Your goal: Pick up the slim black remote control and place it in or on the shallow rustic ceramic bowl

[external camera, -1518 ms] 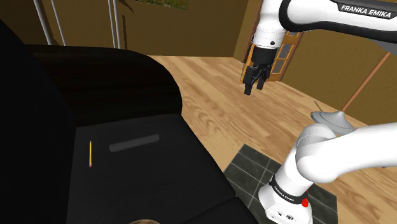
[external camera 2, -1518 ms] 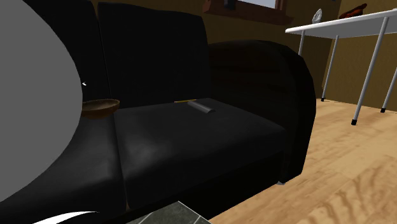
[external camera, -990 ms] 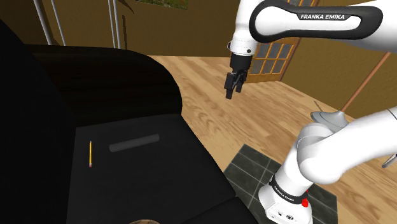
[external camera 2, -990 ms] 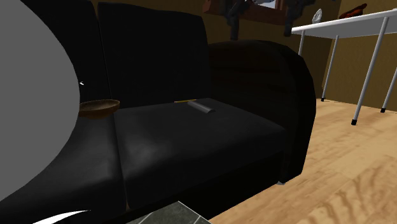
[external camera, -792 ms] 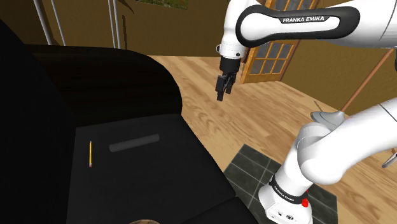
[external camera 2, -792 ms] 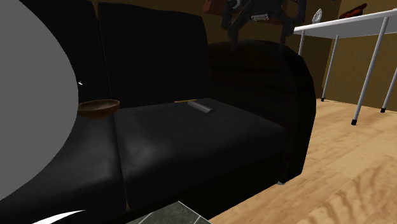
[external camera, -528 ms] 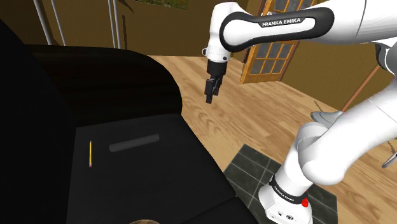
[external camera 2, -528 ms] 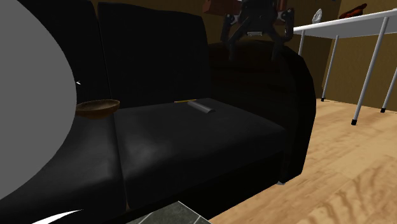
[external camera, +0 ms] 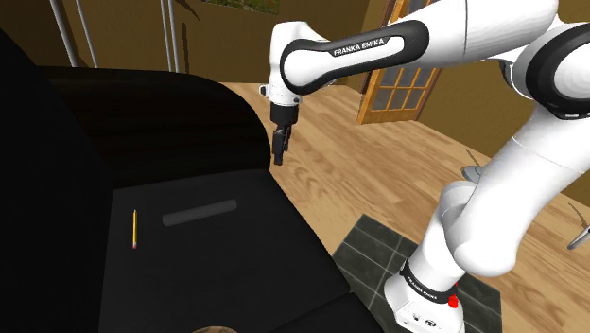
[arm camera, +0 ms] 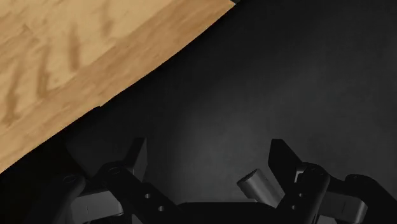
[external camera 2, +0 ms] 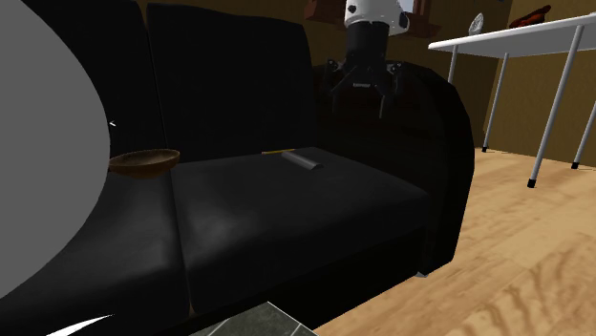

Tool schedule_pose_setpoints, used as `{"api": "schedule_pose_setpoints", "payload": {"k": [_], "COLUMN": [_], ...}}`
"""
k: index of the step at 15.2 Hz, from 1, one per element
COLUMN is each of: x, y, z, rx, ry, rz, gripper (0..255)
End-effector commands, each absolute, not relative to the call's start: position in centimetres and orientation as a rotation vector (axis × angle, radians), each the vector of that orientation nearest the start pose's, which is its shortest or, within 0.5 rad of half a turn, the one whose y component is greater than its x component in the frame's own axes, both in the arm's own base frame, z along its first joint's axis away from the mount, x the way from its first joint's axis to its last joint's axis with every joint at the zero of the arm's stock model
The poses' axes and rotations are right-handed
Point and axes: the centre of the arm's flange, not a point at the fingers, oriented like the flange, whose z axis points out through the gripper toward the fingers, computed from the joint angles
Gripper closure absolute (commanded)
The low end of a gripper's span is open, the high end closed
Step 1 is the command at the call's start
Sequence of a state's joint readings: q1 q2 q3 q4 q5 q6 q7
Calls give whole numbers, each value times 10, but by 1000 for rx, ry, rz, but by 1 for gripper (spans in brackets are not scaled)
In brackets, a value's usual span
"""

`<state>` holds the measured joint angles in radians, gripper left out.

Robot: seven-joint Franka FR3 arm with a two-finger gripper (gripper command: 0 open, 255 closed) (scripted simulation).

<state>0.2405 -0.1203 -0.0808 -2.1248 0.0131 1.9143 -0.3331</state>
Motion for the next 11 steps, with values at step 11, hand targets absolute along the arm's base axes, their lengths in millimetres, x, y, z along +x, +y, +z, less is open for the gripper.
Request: {"api": "schedule_pose_setpoints", "payload": {"k": [11], "x": [573], "y": [201], "z": [386], "rx": [-2797], "ry": [-1305], "rz": [124], "gripper": [0]}}
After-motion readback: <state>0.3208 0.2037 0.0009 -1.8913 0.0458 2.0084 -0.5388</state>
